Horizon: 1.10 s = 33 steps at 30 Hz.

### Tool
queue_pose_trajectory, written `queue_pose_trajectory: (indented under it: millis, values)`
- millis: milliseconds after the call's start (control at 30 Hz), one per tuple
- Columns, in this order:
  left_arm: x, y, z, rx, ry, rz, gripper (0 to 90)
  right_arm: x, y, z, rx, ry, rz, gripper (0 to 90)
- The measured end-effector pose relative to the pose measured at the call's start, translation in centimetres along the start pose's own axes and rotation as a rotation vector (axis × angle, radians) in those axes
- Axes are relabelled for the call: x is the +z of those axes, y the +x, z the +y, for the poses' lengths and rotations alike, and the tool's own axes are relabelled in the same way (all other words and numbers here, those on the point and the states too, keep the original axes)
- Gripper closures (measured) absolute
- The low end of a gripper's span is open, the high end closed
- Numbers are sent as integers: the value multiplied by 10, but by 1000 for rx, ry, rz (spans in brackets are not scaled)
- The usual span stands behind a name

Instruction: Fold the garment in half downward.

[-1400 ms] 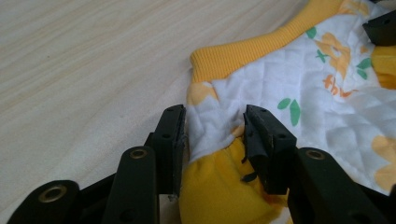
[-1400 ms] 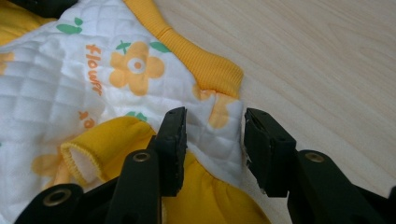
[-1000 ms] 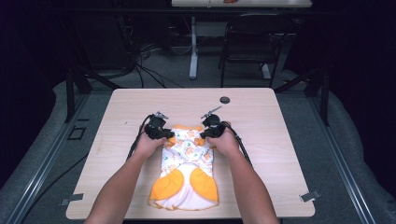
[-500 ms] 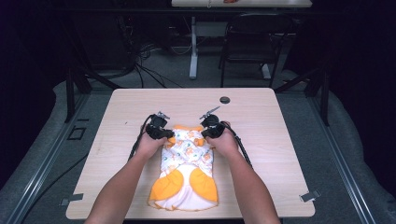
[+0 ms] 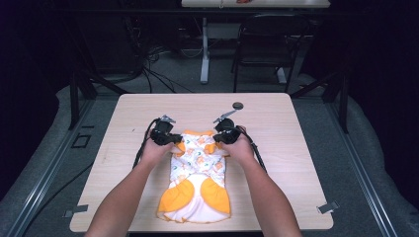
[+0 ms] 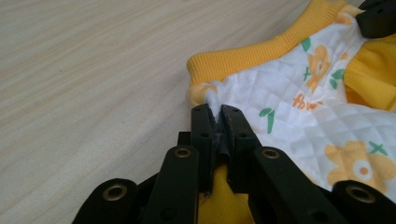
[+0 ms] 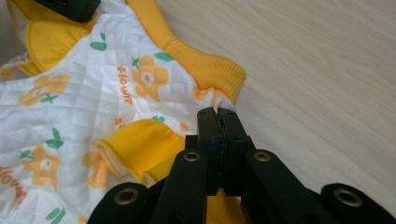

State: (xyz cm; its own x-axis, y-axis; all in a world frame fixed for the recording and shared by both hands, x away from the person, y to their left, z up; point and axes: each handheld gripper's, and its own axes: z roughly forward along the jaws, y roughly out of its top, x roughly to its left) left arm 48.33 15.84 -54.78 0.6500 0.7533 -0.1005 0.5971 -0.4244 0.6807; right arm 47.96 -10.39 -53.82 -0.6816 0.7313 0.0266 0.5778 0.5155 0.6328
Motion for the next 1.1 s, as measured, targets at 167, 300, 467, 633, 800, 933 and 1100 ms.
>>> queue_pose_trajectory:
  millis: [167, 300, 467, 633, 800, 933, 1100]
  values:
    - [-9, 0, 5, 2, -30, 0, 846, -14, -1, 5, 11, -45, 9, 893]
    - [-17, 1, 11, 2, -58, 3, 846, -23, -3, 9, 28, -85, 8, 893]
    - [-26, 1, 19, 13, -76, 13, 845, -31, -1, 18, -3, -86, -1, 893]
    - [-36, 3, 24, 12, -111, 18, 845, -42, 2, 29, -44, -96, -19, 893]
    - [-49, 2, 31, 19, -139, 24, 845, -51, 5, 37, -69, -120, -34, 893]
    - [-57, 2, 36, 22, -163, 31, 845, -59, 9, 43, -84, -142, -51, 893]
    - [-67, 0, 46, 43, -185, 47, 845, -70, 10, 52, -94, -173, -67, 893]
